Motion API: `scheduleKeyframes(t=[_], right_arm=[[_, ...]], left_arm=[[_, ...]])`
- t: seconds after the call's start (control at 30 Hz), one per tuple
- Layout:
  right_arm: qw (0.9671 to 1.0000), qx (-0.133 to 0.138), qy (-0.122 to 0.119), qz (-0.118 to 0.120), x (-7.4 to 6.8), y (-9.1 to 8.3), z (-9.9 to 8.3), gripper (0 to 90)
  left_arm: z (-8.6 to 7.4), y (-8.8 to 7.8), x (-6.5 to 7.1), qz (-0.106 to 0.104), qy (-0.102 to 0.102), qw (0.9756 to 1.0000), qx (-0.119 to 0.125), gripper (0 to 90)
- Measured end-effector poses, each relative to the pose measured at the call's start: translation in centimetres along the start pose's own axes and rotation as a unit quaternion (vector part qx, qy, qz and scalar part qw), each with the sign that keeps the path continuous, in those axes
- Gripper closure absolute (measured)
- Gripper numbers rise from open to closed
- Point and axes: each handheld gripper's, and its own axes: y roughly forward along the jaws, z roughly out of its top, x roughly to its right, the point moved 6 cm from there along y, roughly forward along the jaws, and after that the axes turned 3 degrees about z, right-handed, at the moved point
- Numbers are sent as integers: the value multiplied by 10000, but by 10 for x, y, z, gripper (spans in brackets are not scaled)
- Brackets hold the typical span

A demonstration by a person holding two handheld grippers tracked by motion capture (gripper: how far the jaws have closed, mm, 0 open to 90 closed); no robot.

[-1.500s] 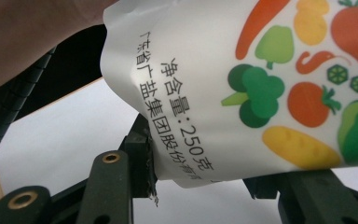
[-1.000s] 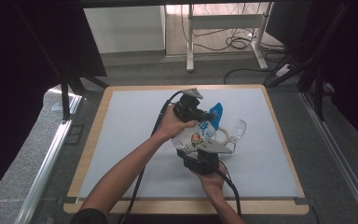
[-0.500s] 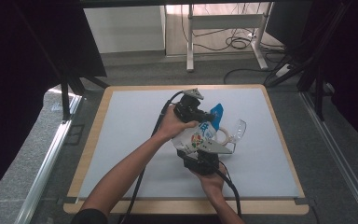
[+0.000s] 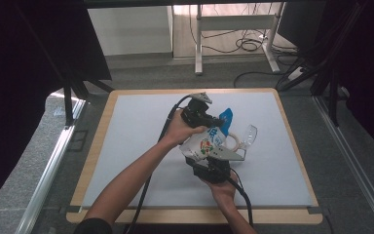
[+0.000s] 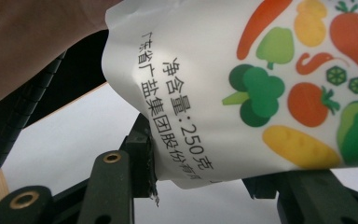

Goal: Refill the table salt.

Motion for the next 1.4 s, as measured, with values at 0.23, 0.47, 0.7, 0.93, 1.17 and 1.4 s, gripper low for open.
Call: scheduleKeyframes(t=[0.23,0.47,0.7,0.93,1.17,1.4], right_arm=[[10000,26,79,9,-1,-1,2,544],[9999,66,104,-36,-2,-1,3,544],[9999,64,89,-62,-2,-2,3,544],[9998,78,99,-150,-2,-1,3,544],[9998,79,109,-154,-1,-1,2,544],[9997,86,143,-150,0,-1,2,545]], left_arm=[[2,1,2,-21,-10,10000,1,897],[3,1,1,-25,33,10000,-37,897],[4,2,2,-49,25,10000,-37,897],[4,4,3,-50,18,10000,-53,897],[4,6,2,-60,26,9999,-77,897],[5,7,1,-68,22,9999,-97,897]])
